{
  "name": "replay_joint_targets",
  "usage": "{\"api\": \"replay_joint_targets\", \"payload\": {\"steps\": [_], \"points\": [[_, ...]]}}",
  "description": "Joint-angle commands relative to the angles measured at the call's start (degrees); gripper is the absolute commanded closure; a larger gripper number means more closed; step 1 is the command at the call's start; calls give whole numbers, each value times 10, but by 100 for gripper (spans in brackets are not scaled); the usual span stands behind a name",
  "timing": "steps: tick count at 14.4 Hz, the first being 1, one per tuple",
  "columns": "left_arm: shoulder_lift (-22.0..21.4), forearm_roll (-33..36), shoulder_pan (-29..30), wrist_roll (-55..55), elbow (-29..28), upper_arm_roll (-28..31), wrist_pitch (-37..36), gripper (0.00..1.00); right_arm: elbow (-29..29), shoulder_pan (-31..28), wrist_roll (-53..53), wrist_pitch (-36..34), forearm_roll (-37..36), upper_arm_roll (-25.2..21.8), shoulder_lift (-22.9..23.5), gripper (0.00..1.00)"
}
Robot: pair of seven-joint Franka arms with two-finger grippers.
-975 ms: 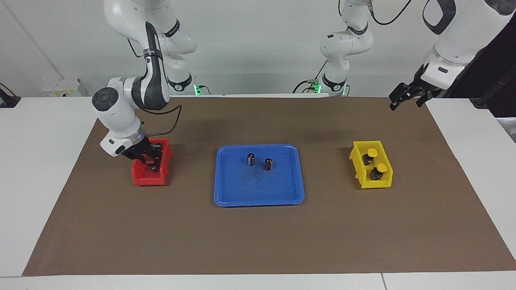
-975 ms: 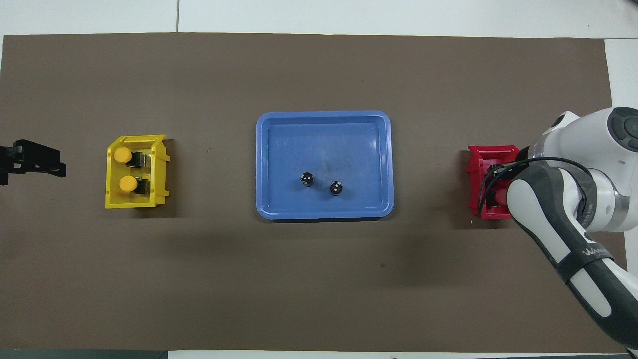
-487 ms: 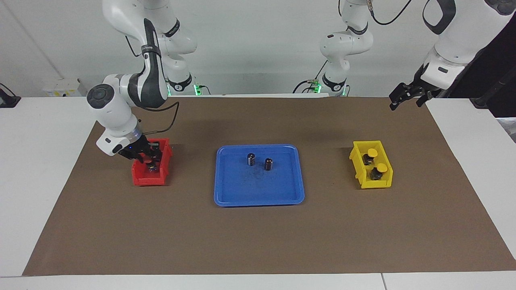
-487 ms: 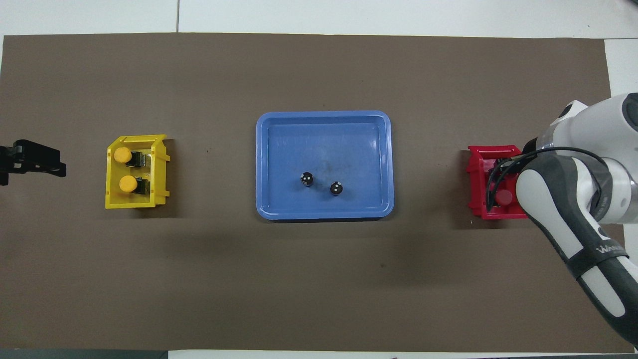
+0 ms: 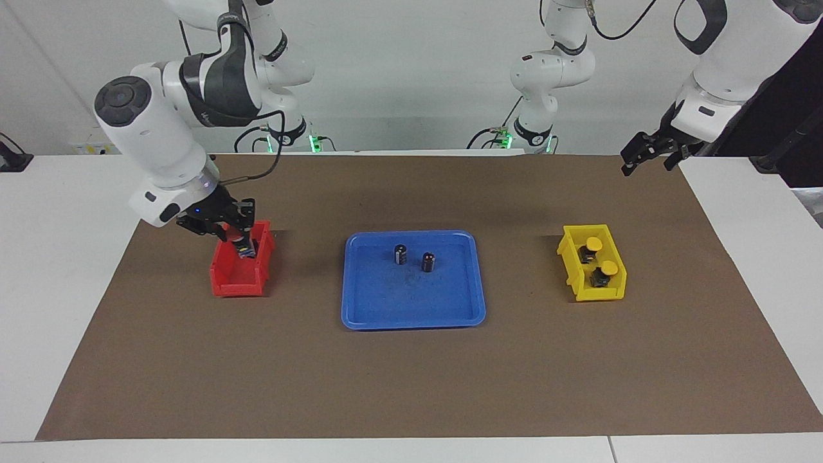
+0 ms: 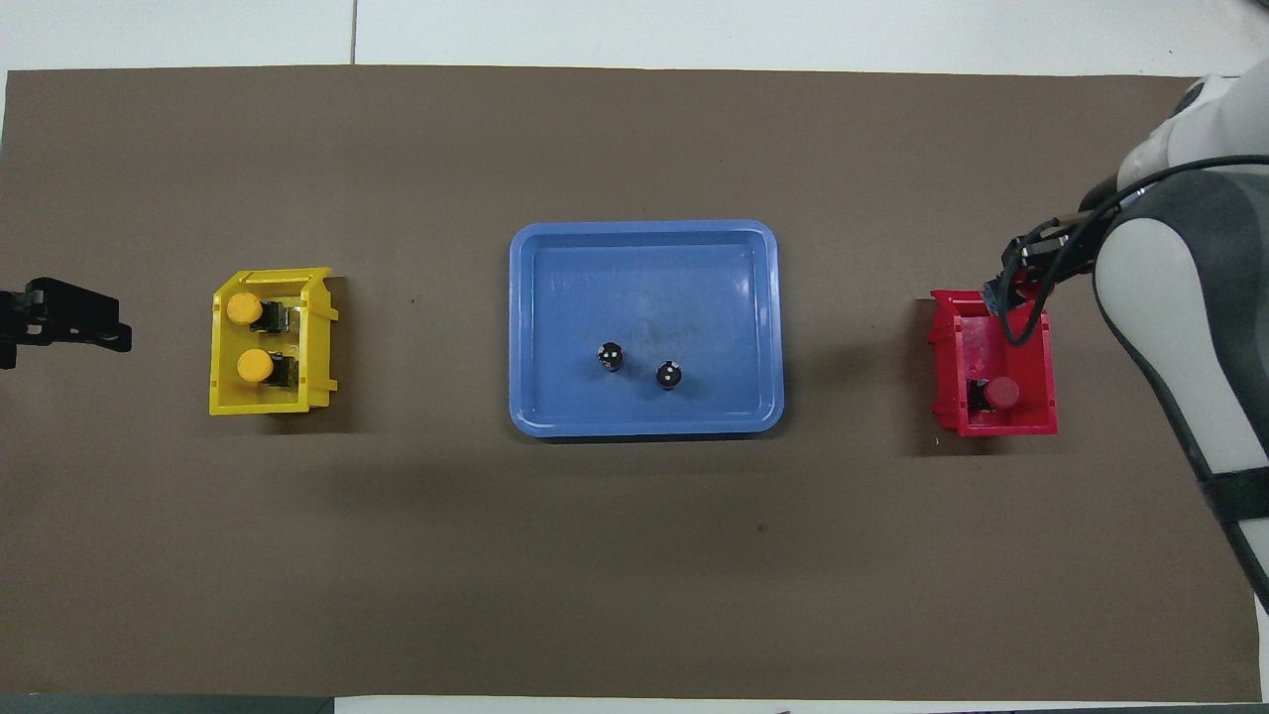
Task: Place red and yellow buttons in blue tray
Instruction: 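Carry the red button into the blue tray while the left gripper grasps a yellow button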
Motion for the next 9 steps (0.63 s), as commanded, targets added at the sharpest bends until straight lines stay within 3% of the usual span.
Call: {"api": "replay_joint_targets", "payload": {"steps": [1,5,7,9], "points": [[-23,7,3,-5,-36,-2,21,0,97,73,116,-6,8,4,77,90],[-45,4,-4,-27,-100,-4,94,0,175,147,220,30,7,4,174,90],[-73,1,-39,-61,-182,-9,182,0,254,168,289,41,6,4,252,90],[-72,0,-46,-62,-258,-10,253,0,255,177,322,76,7,4,271,90]]}}
